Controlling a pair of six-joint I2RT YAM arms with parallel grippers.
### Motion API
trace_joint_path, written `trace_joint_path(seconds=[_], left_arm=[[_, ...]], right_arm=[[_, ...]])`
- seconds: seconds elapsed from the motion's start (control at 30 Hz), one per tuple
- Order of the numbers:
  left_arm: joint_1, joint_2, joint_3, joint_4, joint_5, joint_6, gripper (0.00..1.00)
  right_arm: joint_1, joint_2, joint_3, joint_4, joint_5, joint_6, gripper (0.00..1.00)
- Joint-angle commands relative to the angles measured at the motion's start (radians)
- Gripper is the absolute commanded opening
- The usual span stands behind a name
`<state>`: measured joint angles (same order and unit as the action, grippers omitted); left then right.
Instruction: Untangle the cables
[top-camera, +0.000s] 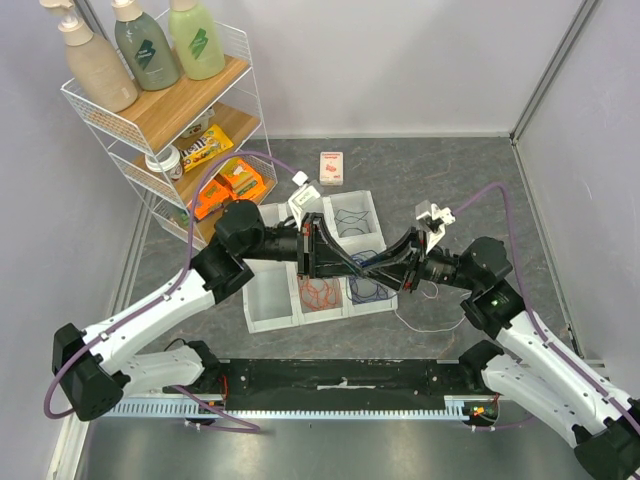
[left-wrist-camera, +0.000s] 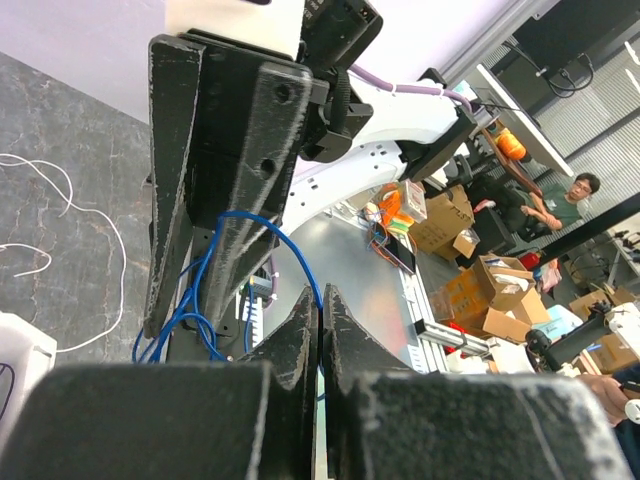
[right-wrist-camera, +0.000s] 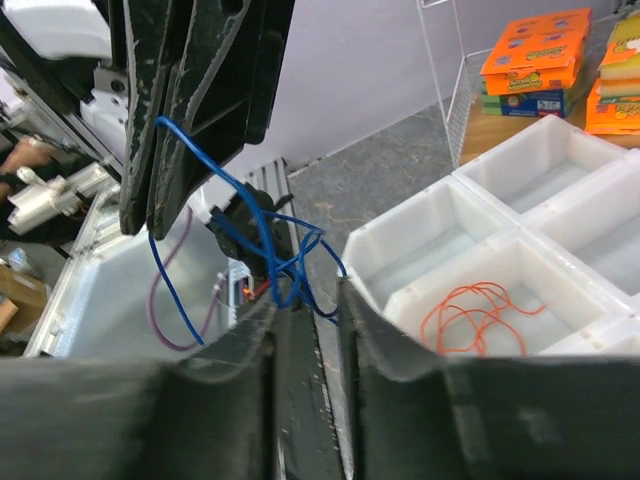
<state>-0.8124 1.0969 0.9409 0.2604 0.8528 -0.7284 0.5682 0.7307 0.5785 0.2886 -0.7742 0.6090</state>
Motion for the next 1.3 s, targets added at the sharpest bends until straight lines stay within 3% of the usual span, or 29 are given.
trace_joint_path(seconds=[0.0,0.07,0.17,0.27,0.4,0.57,0.67,0.87,0.97,1.1,1.27], left_arm=[[0.009,-0.026,-0.002,0.043,0.037,-0.039,0.02],[0.01,-0.031,0.004,0.028,0.025,-0.028,0.02],[0.009,-0.063,0.048,-0.128,-0.091,0.07,0.02],[0.01,-0.12,0.107,-0.404,-0.343,0.202,0.02],[0.01,-0.21,0.092,-0.532,-0.628,0.297,0.02],[0.01,-0.279,0.038,-0.558,-0.81,0.348,0.02],[0.01,-0.278,0.033,-0.579,-0.848,0.366,0.02],[0.01,-0.266,0.01,-0.632,-1.083,0.386,0.02],[0.009,-0.207,0.015,-0.618,-1.143,0.4,0.02],[0.022,0.018,0.114,-0.636,-1.196,0.396,0.02],[0.11,0.326,0.252,-0.638,-1.109,0.345,0.02]], right_arm=[[0.025,0.004,-0.017,0.093,0.045,0.015,0.18],[0.035,0.009,-0.02,0.084,0.078,0.011,0.0],[0.039,0.006,-0.019,-0.04,0.183,-0.037,0.0],[0.039,0.001,0.001,-0.251,0.369,-0.107,0.0],[0.039,-0.019,0.009,-0.433,0.619,-0.124,0.0],[0.039,-0.005,-0.017,-0.413,0.641,-0.088,0.0],[0.039,0.024,-0.022,-0.399,0.655,-0.08,0.0],[0.039,0.093,-0.022,-0.297,0.609,-0.043,0.0],[0.047,0.18,0.021,-0.211,0.593,-0.025,0.0],[0.074,0.34,0.137,-0.172,0.622,-0.002,0.0],[0.088,0.51,0.289,-0.198,0.661,0.029,0.0]])
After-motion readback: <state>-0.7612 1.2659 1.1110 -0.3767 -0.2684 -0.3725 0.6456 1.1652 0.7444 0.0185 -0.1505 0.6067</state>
